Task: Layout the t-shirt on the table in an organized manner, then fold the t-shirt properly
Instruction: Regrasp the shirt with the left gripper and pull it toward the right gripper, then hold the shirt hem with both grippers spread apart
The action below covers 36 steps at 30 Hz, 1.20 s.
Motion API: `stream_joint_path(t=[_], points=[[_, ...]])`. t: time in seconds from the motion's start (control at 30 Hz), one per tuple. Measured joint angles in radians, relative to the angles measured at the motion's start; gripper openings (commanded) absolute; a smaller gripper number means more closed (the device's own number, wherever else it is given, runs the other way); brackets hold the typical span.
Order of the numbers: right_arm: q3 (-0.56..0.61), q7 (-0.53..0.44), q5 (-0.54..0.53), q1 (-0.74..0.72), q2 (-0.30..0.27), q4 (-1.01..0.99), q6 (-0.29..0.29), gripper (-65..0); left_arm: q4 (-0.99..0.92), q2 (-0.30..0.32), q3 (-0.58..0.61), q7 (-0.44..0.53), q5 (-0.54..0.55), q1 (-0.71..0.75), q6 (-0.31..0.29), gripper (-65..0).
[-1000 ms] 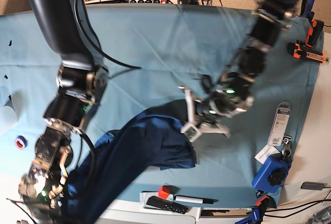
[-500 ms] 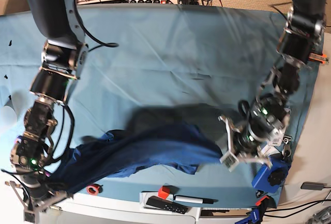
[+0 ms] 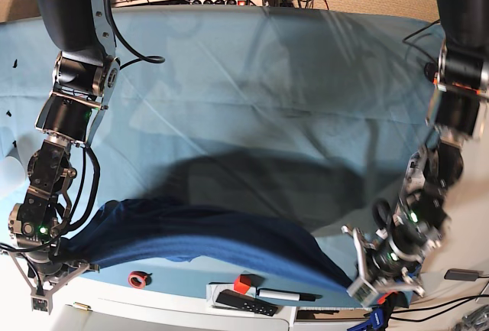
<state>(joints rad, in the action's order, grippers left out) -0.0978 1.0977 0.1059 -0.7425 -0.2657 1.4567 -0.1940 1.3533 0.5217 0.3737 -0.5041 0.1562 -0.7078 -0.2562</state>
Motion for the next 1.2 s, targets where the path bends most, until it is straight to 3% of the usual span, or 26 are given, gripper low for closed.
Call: stream_joint_path(t=[0.1,0.17,0.27,0.43,0.57,0.73,0.9,1.2], points=[[0.0,0.001,-0.002,0.0,0.0,-0.02,0.04,-65.0,-0.097,-0.005,0.0,0.038,0.007,-0.064,-0.017,-65.0],[0.0,-0.048,0.0,-0.005,0.0,-0.075,0.047,-65.0,-0.169,-0.014,-0.001,0.058,0.009,-0.111,-0.051,-65.0],[0.0,-0.108,-0.013,-0.016,-0.001,-0.201,0.045,-65.0,-0.278,-0.039,-0.002,0.068,0.023,-0.175,-0.049,-65.0],[0.0,-0.106,-0.135,-0.072,0.0,-0.373,0.046,-65.0,-0.412,-0.081,-0.002,0.068,0.089,-0.281,-0.097,-65.0],[0.0,-0.087,-0.161,-0.097,0.0,-0.378,0.048,-65.0,-0.449,-0.112,-0.002,0.053,0.096,-0.32,-0.096,-65.0],[0.0,0.014,-0.161,-0.095,0.0,-0.377,0.014,-65.0,-0.452,-0.12,-0.002,0.043,0.098,-0.278,-0.096,-65.0],[0.0,0.029,-0.162,-0.095,0.0,-0.377,0.01,-65.0,-0.456,-0.128,-0.002,0.082,0.082,-0.192,-0.086,-65.0],[0.0,0.047,-0.163,-0.091,0.0,-0.377,0.006,-65.0,-0.457,-0.233,-0.002,0.119,0.027,-0.108,-0.065,-65.0]])
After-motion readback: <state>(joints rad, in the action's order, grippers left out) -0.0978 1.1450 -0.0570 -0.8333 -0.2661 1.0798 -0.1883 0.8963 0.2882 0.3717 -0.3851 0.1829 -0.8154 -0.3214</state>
